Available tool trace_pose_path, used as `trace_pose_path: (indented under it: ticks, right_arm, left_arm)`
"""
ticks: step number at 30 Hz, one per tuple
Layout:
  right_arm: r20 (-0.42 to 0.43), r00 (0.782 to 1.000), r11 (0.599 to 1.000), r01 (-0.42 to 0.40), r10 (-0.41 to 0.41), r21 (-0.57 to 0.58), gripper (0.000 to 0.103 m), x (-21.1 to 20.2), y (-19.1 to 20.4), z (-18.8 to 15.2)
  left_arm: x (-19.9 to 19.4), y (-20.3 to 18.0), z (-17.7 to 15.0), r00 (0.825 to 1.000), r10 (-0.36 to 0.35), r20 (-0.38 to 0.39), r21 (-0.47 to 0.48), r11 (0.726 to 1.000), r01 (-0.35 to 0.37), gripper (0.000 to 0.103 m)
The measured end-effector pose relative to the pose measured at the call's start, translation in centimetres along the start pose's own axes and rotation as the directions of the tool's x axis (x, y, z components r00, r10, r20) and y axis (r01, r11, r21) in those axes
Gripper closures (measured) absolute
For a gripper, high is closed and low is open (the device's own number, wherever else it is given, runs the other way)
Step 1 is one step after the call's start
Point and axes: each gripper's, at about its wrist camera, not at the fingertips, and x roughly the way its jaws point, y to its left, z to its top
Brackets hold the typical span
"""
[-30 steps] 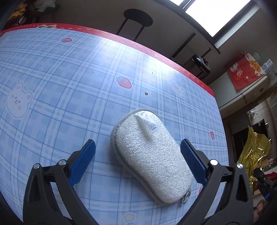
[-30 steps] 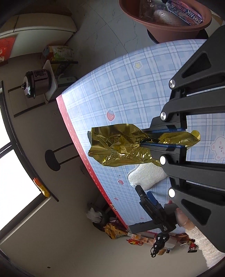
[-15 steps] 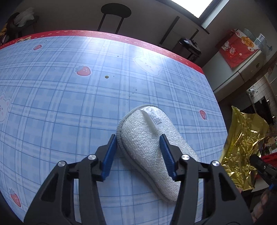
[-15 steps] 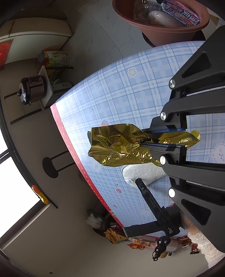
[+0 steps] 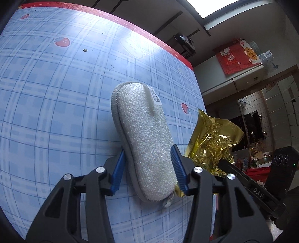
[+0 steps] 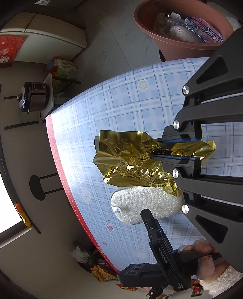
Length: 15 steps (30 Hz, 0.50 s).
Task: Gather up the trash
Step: 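Grasp the white sponge with the left tool while the right tool holds the gold foil, then carry the sponge over the bin and open the left tool while the right tool carries the foil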
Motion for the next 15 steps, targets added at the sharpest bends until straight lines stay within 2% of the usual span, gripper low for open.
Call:
trace_pose_path:
  ticks: [2, 7, 15]
  right_arm:
    - [-0.002, 1.000, 1.000, 0.000, 0.000, 0.009, 0.092, 0.0, -0.3, -0.1]
    - [0.001, 1.000, 0.999, -0.030, 0.030, 0.035, 0.092, -0.6, -0.7, -0.5]
    - [0.040, 0.994, 0.995, -0.098, 0.097, 0.034, 0.093, -4.1, -0.1, -1.9]
  left_arm:
    - [-0.1, 0.1, -0.7, 1.000, 0.019, -0.014, 0.012, 1.000, -0.019, 0.067]
    - [-0.9, -0.1, -1.5, 1.000, 0.015, 0.004, 0.024, 1.000, -0.015, 0.073]
    - [-7.0, -0.6, -3.5, 0.994, 0.064, 0.091, 0.062, 0.996, -0.070, 0.082]
